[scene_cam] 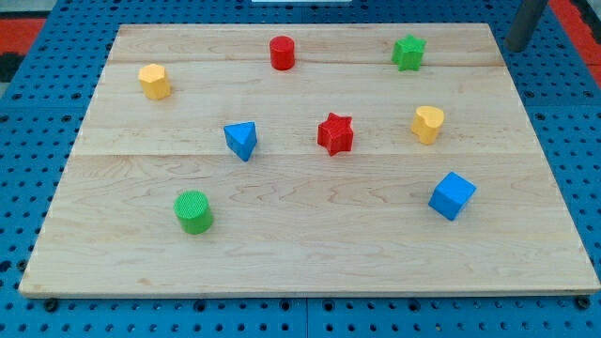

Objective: Move the yellow heart to the top left of the board

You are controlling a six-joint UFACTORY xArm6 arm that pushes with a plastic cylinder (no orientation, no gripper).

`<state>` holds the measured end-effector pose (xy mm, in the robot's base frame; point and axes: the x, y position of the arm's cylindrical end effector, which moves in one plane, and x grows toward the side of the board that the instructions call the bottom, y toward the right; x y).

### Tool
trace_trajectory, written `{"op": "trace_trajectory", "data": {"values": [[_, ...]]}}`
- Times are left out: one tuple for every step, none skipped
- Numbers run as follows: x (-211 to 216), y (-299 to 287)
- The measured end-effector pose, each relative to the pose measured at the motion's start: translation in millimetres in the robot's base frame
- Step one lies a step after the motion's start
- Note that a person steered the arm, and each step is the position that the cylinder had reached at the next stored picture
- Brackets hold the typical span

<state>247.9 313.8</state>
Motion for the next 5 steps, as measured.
{"op": "trace_trajectory", "data": {"values": [[1.2, 0.0], [38.1, 0.0], [96.0, -4.3], [134.8, -48.9], [157.8, -114.4]]}}
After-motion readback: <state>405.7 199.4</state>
